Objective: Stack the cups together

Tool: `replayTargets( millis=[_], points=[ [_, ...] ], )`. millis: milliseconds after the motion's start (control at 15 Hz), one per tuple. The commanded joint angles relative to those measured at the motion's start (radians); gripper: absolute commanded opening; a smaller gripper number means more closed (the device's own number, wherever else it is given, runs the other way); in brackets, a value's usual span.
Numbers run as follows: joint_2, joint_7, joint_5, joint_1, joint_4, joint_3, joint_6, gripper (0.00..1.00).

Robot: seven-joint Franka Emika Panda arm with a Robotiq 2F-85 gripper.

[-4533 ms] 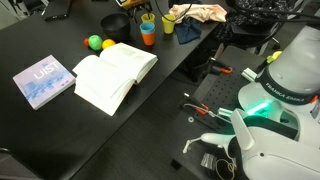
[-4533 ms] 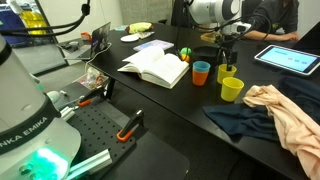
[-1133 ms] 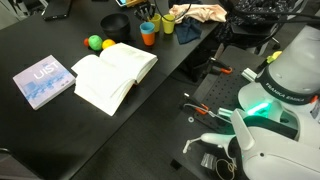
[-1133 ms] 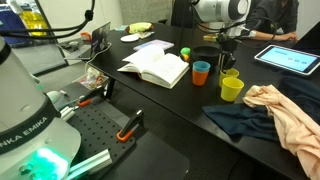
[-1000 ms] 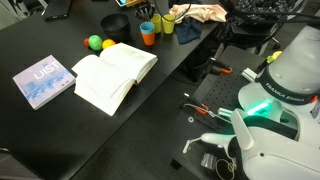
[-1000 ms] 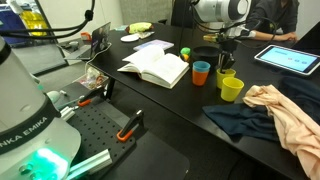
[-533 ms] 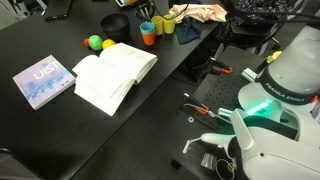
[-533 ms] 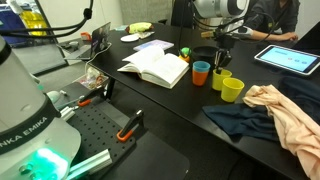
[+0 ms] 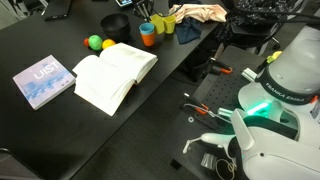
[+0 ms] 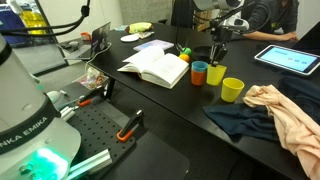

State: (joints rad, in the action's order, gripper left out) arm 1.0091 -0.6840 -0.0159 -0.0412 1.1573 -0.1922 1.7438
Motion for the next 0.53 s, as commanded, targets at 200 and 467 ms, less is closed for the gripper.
replayTargets(
  millis=[200, 467],
  points=[
    [-0.002, -0.019, -0.047, 0.033, -0.073, -0.013, -0.182, 0.09],
    [0.001, -0.006, -0.090, 0.059, -0.128, -0.011, -0.268, 0.07]
  ],
)
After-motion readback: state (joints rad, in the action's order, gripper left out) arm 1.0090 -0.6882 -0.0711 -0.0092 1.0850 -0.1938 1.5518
